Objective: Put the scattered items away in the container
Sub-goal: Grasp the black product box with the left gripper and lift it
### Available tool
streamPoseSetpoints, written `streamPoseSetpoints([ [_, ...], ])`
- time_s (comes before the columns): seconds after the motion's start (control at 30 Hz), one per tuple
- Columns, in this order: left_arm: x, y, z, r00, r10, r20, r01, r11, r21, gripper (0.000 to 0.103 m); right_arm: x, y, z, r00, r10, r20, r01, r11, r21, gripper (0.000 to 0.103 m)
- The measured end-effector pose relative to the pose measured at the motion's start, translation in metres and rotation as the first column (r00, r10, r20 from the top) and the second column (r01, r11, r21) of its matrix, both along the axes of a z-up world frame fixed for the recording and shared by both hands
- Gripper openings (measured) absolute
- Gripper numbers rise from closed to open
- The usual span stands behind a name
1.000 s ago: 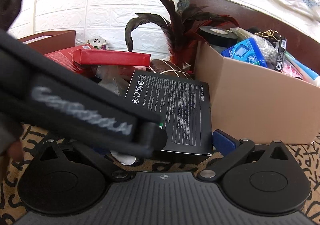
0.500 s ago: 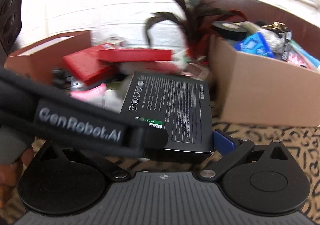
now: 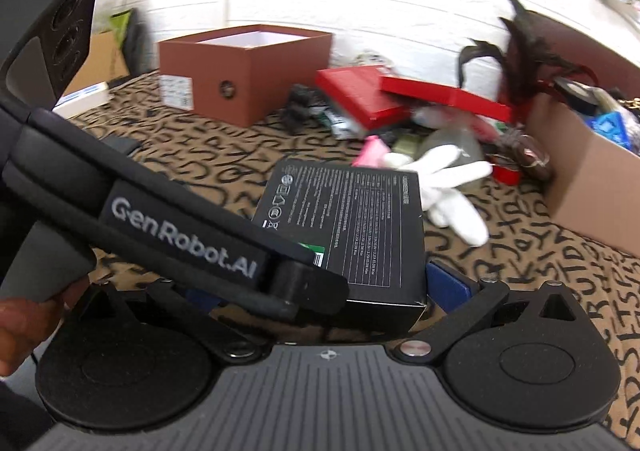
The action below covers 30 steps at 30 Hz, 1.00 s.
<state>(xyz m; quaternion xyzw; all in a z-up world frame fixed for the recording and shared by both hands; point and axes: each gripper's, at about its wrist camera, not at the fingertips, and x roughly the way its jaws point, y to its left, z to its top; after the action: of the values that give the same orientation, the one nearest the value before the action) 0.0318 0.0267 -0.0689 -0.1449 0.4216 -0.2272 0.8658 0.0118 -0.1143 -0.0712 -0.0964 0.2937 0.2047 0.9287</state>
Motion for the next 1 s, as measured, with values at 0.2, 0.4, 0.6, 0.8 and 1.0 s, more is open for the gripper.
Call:
streamPoseSetpoints([
  [0.2,0.005,0.011,0.001,0.999,0.024,0.029,-0.024,1.0,0.016,0.084,-0.006,-0.008,-0.004,0.999,0.045,-0.021,-0.045,0.999,0.018,0.103],
  [0.4,0.014,0.011,-0.005,1.0,0.0,0.001,0.0,1.0,-0.012,0.085,-0.009,-0.014,-0.003,0.996,0.078,-0.042,-0.076,0.996,0.037,0.103],
  [0.6,0.016,0.01,-0.007,0.999,-0.041,-0.009,0.041,0.999,-0.013,0.084,-0.007,-0.012,-0.006,0.996,0.084,-0.035,-0.084,0.996,0.004,0.103],
  [0.8,0.017,0.017,-0.009,1.0,-0.015,-0.017,0.015,1.0,-0.023,0.085,-0.016,-0.019,-0.006,0.993,0.11,-0.037,-0.109,0.994,0.007,0.103],
  [1.0,0.016,0.015,-0.008,0.999,-0.031,-0.014,0.03,0.999,-0.025,0.084,-0.025,-0.031,-0.005,0.995,0.09,-0.042,-0.088,0.995,0.039,0.103],
])
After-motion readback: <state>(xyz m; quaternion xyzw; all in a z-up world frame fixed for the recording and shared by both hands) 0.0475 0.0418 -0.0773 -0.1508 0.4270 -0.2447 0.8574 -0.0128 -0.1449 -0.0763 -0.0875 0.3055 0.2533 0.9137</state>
